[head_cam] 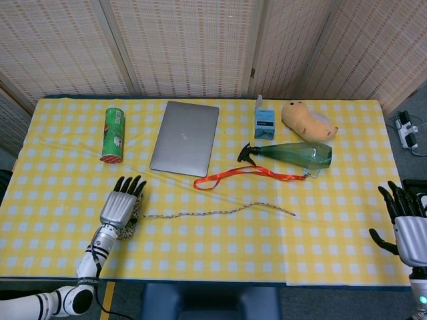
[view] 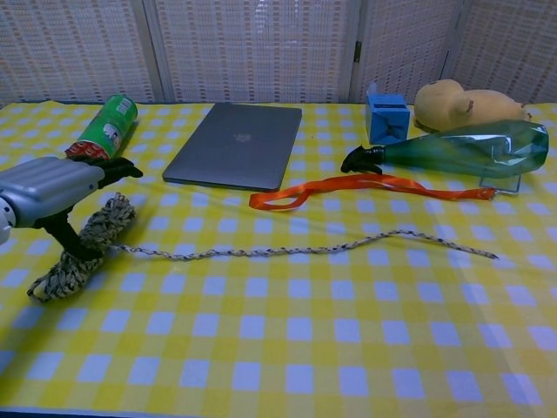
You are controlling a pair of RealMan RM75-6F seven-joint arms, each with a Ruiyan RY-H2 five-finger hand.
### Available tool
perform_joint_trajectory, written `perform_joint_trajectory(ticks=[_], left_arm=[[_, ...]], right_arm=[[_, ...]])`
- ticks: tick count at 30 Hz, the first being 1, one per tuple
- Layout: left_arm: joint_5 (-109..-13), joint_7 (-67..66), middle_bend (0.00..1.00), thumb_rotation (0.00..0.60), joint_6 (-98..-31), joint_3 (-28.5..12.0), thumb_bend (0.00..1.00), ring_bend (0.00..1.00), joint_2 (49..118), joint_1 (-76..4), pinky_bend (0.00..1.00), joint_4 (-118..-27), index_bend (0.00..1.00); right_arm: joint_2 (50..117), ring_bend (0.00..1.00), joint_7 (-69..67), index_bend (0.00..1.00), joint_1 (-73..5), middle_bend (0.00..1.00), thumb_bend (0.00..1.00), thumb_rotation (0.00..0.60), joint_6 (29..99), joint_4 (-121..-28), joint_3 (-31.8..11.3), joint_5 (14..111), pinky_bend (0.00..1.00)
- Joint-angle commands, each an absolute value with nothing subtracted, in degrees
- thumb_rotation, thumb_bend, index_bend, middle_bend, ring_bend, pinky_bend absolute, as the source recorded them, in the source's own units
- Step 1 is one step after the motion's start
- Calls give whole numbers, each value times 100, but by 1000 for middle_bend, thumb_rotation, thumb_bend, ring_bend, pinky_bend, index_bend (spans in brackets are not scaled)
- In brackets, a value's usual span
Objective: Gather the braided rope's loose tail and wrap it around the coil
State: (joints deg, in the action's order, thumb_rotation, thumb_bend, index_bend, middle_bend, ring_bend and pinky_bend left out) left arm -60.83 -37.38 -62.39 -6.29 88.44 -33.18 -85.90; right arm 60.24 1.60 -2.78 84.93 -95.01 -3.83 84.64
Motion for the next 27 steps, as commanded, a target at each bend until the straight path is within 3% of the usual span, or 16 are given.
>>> perform_joint_trajectory(ticks=[1,19,23,27], left_arm=[[-6032,-3745,0,600,-6303,-515,95,0,8737,-3214,0,-8764,0],[-5506,-3498,2,600,-6496,-641,95,0,8525,-2944,0,-8375,11],[-5800,-3146,86,600,-6464,-525,96,44,8406,-2859,0,-8432,150],[-5894,-3076,210,600,-6454,-478,98,161,8452,-2841,54,-8316,282]], right_arm=[[6035,37,142,0,-295,0,303,600,8468,-9484,-384,8467,0],[6067,41,-2,0,-291,0,303,600,8468,-9368,-386,8453,0],[6074,40,-37,0,-291,0,303,600,8457,-9347,-377,8456,0],[6077,40,-77,0,-293,0,303,600,8453,-9319,-376,8462,0]])
